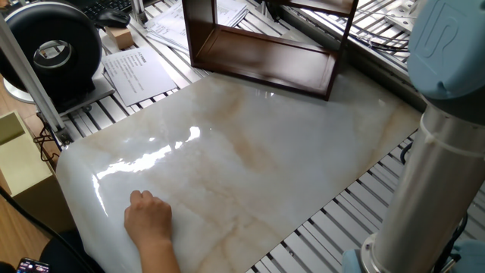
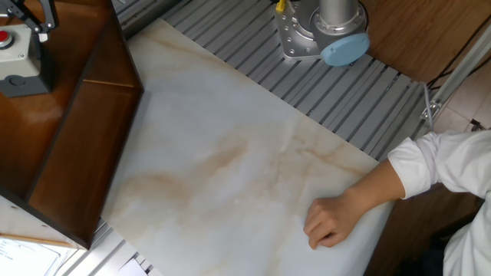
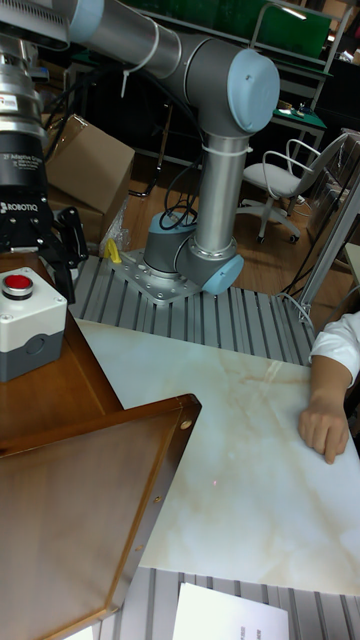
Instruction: Take the object down from the shelf
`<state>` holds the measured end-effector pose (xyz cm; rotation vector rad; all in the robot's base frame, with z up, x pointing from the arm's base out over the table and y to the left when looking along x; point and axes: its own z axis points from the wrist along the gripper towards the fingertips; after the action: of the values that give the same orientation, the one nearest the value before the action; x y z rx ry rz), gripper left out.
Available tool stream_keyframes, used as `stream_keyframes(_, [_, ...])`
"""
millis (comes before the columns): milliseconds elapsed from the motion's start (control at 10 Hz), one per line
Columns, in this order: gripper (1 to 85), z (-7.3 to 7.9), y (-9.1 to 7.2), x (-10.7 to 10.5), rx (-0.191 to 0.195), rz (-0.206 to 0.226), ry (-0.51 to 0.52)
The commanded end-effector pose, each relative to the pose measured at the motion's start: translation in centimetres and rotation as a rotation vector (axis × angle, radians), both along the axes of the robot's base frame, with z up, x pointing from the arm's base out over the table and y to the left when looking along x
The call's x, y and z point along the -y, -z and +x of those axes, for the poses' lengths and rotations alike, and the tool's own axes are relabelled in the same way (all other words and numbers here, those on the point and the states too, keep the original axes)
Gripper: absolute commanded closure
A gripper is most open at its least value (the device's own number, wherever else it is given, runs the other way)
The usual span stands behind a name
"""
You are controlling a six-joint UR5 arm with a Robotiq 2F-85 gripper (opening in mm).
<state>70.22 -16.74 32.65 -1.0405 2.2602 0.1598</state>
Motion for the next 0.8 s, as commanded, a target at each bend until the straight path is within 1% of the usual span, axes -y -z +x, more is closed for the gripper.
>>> stream_keyframes(0, [0.7, 0.4, -0.5, -1.0, 0.014, 0.029, 0.007])
stream_keyframes(300, [0.7, 0.0, -0.5, -1.8, 0.005, 0.048, 0.009])
stream_keyframes(500, [0.7, 0.1, -0.8, -1.1, 0.007, 0.043, -0.011])
stream_keyframes(700, [0.7, -0.2, -0.5, -0.8, 0.007, 0.042, -0.009])
